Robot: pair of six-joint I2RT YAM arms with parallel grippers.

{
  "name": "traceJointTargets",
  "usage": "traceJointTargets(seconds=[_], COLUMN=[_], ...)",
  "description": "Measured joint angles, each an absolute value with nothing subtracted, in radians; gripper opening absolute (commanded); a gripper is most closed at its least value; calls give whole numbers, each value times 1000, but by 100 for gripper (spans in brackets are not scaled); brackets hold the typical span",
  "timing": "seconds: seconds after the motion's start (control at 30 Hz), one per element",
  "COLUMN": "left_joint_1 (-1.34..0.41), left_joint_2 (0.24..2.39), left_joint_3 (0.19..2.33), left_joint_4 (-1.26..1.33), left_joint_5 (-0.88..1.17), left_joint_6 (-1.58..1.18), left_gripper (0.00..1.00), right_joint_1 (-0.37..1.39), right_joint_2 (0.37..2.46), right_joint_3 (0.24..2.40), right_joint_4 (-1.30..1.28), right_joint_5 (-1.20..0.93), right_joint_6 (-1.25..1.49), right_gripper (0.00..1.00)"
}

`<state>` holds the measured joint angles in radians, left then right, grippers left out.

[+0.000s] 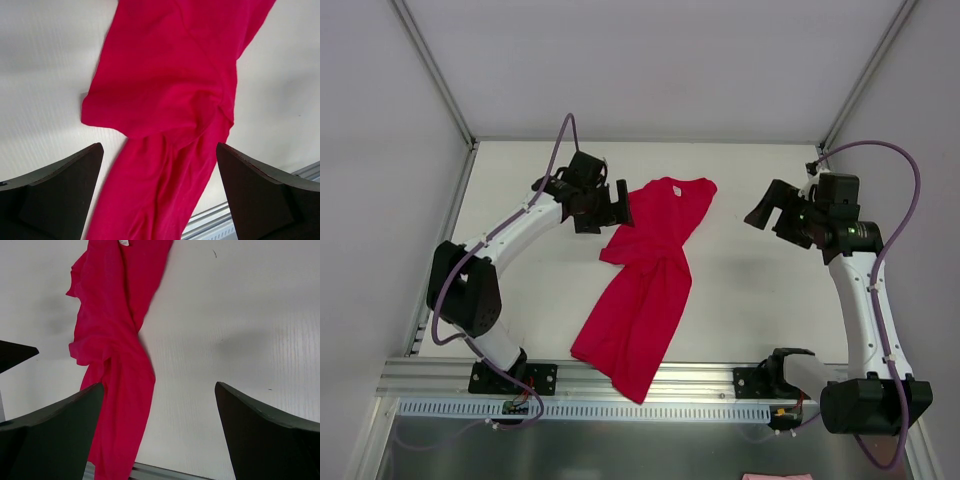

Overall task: Fold and stack the t-shirts
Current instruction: Flatten out the tshirt

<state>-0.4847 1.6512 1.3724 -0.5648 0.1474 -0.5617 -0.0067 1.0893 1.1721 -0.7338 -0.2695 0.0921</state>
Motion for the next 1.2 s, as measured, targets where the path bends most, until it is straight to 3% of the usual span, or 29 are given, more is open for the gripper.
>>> traceJointTargets(seconds=[0.4, 1.03, 1.17, 1.2], left_joint_1=[-485, -469, -469, -469], left_joint_2=[1717, 2008, 2008, 2008], left_joint_3=[1204, 1372, 1368, 1362], left_joint_4=[-424, -247, -250, -251], left_joint_5=[183, 287, 281, 279], left_joint_6=[-546, -539, -542, -543], left_gripper=[99, 99, 56, 40], right_joint_1=[-7, -7, -7, -7], right_joint_2=[1064, 937, 920, 920], right_joint_3=[1172, 1162, 1160, 1160], right_joint_4=[-722, -769, -776, -776], right_joint_5=[-315, -348, -346, -345], right_joint_6=[88, 86, 86, 86], right_gripper=[100, 100, 100, 100])
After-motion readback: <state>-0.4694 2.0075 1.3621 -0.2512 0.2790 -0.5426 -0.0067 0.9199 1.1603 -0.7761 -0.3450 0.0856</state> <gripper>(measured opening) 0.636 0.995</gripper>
